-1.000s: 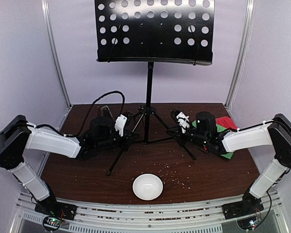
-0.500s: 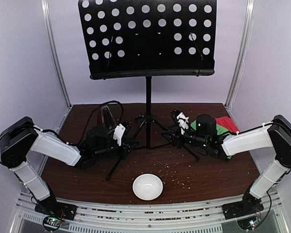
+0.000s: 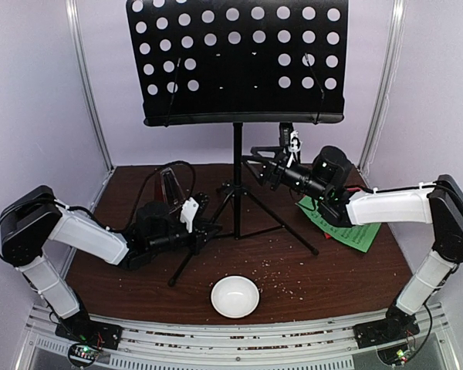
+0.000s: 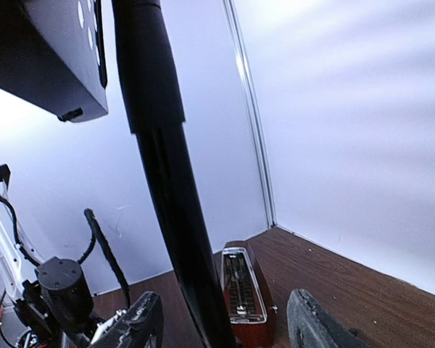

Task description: Pack up the instrument practice props

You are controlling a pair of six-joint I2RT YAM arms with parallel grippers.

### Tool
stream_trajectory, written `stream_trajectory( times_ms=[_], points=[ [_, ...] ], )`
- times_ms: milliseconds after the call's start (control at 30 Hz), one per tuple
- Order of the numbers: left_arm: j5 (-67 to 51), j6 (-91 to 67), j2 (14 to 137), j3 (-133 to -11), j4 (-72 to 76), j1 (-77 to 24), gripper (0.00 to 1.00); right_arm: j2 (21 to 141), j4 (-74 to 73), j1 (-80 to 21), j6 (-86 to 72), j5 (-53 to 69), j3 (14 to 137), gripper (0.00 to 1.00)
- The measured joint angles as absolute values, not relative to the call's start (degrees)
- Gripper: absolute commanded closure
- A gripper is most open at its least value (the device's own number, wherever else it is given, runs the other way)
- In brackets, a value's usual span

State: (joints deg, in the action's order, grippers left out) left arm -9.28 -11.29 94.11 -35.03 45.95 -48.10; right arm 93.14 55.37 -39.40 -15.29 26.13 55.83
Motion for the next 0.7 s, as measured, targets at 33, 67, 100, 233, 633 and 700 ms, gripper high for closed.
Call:
stream_trajectory(
  times_ms=[33, 67, 100, 233, 633, 700],
  points=[
    [-9.28, -11.31, 94.17, -35.0, 46.13, -48.1, 1.0, 93.89, 56.36, -39.4, -16.25, 26.61, 56.82, 0.4],
    [-9.3, -11.33, 94.21, -34.96, 46.26, -48.1, 1.0, 94.85, 57.65, -39.4, -17.5, 27.27, 57.8, 0.4],
    [-9.3, -11.33, 94.21, -34.94, 46.3, -48.1, 1.0, 95.9, 58.96, -39.4, -18.63, 28.01, 58.76, 0.4],
    [-9.3, -11.35, 94.24, -34.89, 46.5, -48.1, 1.0, 99.26, 62.15, -39.4, -22.55, 29.87, 61.71, 0.4],
    [-9.39, -11.44, 94.61, -34.63, 47.59, -48.1, 1.0, 102.91, 70.0, -39.4, -30.89, 31.05, 69.87, 0.48],
    [-9.41, -11.46, 94.63, -34.61, 47.75, -48.1, 1.0, 103.61, 70.87, -39.4, -32.01, 31.16, 71.02, 0.54]
  ],
)
